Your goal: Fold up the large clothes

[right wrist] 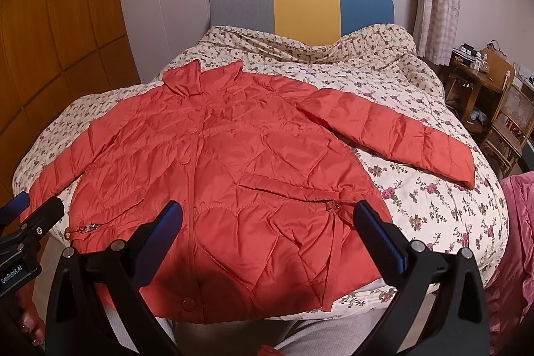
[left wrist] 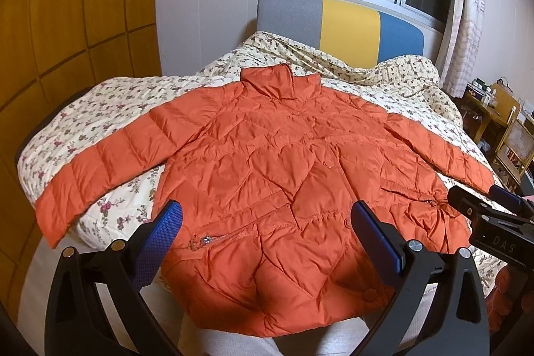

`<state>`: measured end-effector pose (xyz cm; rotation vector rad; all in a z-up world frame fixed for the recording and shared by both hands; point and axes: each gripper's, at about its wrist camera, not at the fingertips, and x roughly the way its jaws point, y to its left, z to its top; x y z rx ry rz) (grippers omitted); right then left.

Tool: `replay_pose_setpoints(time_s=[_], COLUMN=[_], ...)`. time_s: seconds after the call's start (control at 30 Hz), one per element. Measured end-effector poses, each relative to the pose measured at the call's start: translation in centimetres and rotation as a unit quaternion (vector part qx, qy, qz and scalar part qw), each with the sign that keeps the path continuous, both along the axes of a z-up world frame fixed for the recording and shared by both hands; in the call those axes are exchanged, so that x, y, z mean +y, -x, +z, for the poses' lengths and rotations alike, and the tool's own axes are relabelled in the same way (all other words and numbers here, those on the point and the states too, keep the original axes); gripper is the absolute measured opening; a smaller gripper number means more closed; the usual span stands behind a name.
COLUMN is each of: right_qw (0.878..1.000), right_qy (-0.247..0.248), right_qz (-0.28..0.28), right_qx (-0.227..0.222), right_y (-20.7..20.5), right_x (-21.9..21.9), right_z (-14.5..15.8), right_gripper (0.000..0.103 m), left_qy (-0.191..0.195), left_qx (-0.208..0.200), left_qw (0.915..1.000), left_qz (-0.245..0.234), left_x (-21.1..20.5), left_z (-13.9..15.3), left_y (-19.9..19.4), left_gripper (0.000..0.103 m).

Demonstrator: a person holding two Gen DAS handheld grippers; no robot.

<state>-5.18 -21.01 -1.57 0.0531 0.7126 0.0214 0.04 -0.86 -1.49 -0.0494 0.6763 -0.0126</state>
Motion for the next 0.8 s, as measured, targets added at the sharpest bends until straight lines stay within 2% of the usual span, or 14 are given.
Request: replay_pose_setpoints(time_s=[0.4, 0.63, 0.7, 0.8], right_qw=[1.000, 0.999, 0.999, 0.999], right_qy=[0.005, 0.006, 0.001, -0.015], right_qz=[-0.008, -0.034, -0.044, -0.051], right_qx=[0.006, 0.017, 0.012, 0.000], right_y=[-0.5, -2.4, -3.4, -5.2], right_x=[-0.4, -2.2, -3.4, -5.5], right_z=[-0.6, -1.6, -1.9, -2.2], right_gripper=[0.101, 0.101, 0.101, 0.101], left_qy=[0.001, -0.002, 0.009, 0.046], left_qx=[0.013, 0.035, 0.048, 0.061], left_qw=[0.9999, 0.9993, 0.9987, 0.9970], left_qz=[-0.001, 0.013, 0.014, 0.014], left_x=[0.0, 0.9, 1.7, 3.2], left_z=[-0.9, -2.3, -2.9, -3.9], left_y=[-0.3, -2.3, -3.3, -4.9], left_gripper=[0.100, 0.100, 0.100, 0.100])
